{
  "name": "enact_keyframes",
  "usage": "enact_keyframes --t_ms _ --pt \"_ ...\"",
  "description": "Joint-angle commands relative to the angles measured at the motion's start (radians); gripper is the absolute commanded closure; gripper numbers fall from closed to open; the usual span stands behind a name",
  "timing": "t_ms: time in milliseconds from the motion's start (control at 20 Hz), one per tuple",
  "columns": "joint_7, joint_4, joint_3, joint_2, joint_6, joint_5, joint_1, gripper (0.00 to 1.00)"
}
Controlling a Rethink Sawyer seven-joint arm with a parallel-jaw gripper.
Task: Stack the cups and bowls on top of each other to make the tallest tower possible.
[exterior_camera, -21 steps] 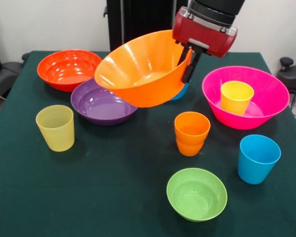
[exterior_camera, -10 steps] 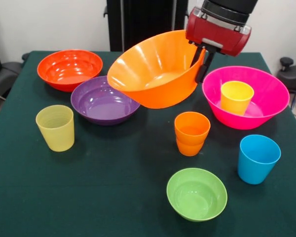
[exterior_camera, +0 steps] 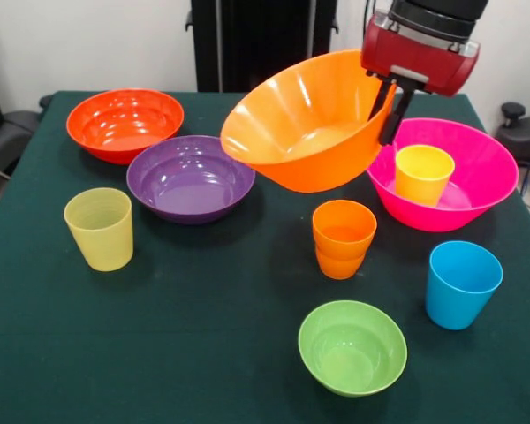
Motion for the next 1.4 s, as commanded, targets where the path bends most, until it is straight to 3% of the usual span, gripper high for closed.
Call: enact_keyframes --t_ms 50,600,1400 --pt "0.12 0.04 0.095 0.018 0.144 0.041 0.043 1.0" --pt "0.177 0.039 0.072 -0.001 0.215 0.12 0.106 1.0" --pt "0.263 0.028 0.012 0.067 0.161 0.179 0.196 1.0"
